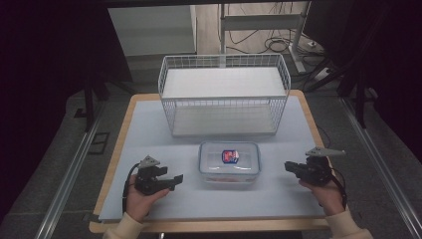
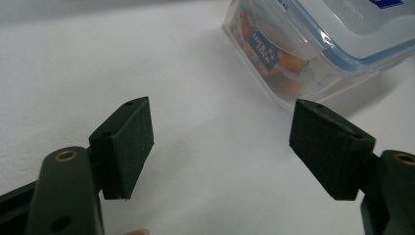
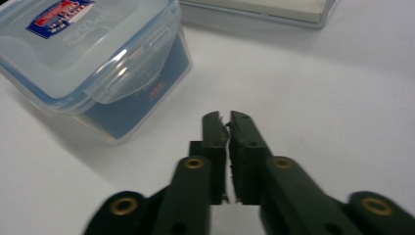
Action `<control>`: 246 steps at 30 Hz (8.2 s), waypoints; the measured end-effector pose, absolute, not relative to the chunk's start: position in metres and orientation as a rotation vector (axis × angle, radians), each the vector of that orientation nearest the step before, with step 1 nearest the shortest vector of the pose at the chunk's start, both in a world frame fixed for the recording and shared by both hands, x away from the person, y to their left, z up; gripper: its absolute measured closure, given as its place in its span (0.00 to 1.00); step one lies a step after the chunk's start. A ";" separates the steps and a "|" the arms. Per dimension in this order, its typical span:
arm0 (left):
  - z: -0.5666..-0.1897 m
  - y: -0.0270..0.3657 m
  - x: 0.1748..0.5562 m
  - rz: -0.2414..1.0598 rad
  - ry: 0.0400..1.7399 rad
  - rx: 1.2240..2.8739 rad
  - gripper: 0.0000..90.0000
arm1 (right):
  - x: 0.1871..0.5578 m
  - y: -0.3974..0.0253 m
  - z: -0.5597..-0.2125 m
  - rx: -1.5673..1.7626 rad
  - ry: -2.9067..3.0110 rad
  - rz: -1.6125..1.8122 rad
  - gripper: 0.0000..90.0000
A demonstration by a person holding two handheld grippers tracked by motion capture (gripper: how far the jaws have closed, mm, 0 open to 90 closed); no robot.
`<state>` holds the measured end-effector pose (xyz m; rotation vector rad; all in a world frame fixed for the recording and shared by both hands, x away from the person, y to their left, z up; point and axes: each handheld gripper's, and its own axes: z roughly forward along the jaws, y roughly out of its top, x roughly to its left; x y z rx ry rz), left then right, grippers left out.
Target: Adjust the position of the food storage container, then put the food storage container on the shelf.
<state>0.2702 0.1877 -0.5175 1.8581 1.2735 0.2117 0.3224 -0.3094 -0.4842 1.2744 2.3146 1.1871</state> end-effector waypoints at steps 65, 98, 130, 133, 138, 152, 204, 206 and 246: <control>-0.524 0.134 0.354 -0.373 1.247 1.676 0.33 | 0.371 -0.242 -0.498 1.510 2.518 1.483 0.21; -0.517 0.135 0.338 -0.317 1.250 1.658 0.41 | 0.374 -0.250 -0.502 1.664 2.535 1.631 0.47; -0.510 0.135 0.304 -0.188 1.173 1.665 0.52 | 0.342 -0.254 -0.496 1.539 2.429 1.726 0.56; -0.509 0.135 0.302 -0.171 1.169 1.670 0.53 | 0.340 -0.255 -0.496 1.530 2.420 1.734 0.57; -0.507 0.133 0.300 -0.144 1.160 1.678 0.53 | 0.338 -0.255 -0.494 1.512 2.409 1.739 0.57; -0.494 0.133 0.298 -0.093 1.138 1.663 0.54 | 0.338 -0.254 -0.484 1.474 2.367 1.775 0.57; -0.326 0.150 0.366 0.152 0.984 1.612 0.53 | 0.406 -0.233 -0.318 1.127 2.252 1.856 0.56; -0.323 0.151 0.371 0.148 0.985 1.612 0.53 | 0.411 -0.232 -0.315 1.124 2.252 1.850 0.56; -0.319 0.167 0.493 -0.017 1.167 1.550 0.47 | 0.524 -0.209 -0.301 1.426 2.259 1.776 0.53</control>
